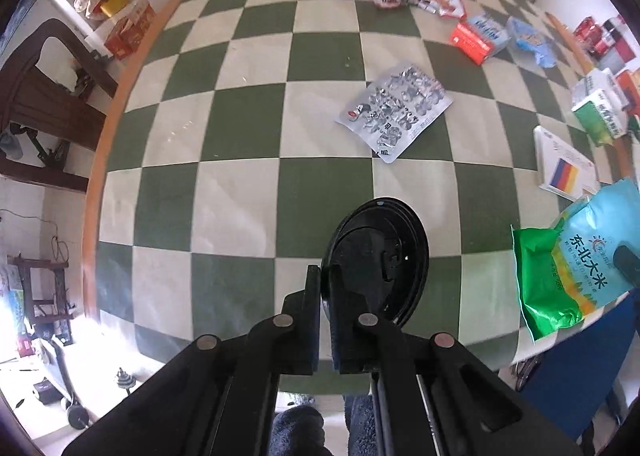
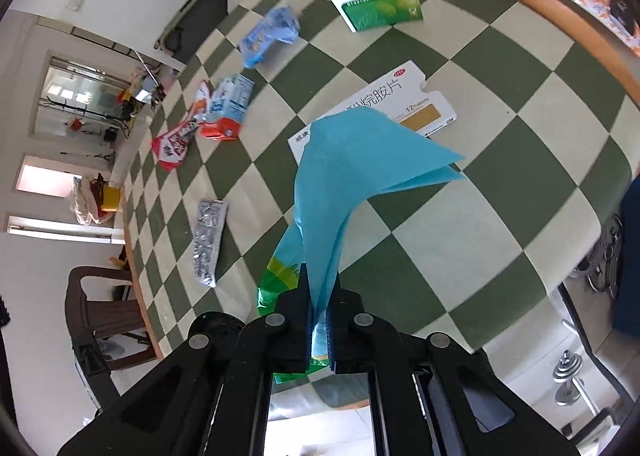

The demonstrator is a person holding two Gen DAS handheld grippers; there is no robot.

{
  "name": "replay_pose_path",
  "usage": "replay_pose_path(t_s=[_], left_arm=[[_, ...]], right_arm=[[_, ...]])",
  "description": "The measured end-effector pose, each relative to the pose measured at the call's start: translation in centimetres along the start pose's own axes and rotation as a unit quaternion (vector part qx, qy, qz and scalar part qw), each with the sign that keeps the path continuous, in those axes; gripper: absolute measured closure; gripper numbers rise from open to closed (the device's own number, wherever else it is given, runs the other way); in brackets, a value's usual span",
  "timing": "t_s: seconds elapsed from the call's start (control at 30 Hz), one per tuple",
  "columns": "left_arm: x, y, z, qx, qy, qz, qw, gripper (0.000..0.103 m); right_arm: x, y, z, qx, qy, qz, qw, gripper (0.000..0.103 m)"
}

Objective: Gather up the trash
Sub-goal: 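Carry the bag and black lid to the bin and release both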

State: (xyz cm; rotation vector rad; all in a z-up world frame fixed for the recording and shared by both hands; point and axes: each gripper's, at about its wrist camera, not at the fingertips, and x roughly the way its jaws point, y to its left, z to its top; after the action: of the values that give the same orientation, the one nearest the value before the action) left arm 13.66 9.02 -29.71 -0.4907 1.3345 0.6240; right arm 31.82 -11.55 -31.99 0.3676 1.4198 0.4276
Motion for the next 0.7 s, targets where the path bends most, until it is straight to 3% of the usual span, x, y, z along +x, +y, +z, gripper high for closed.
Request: replay_pose_path(t_s=[0.2, 0.4, 0.57, 0.7], left_arm=[[-3.0, 2.6, -2.0, -0.001, -0.030, -0.025, 0.9992, 0.102], [-4.5, 5.5, -5.2, 0.009, -0.052, -0.044, 0.9976, 0.102], [-4.7, 8.6, -11.0, 0.020, -0.033, -0.054, 0.9978, 0.102], [-2.6, 10.7, -15.3, 0.018, 0.005, -0.052, 0.9985, 0.102]], right_arm=[[-4.9, -0.5, -3.2, -0.010, -0.037, 0.012, 0.999, 0.098], [-9.2, -0.2, -9.6, -0.019, -0.060, 0.029, 0.998, 0.099], [-10.7, -0.8, -16.7, -0.022, -0.046, 0.028, 0.998, 0.099], [-9.6, -2.7, -22.2, -0.028, -0.003, 0.011, 1.000, 0.099]])
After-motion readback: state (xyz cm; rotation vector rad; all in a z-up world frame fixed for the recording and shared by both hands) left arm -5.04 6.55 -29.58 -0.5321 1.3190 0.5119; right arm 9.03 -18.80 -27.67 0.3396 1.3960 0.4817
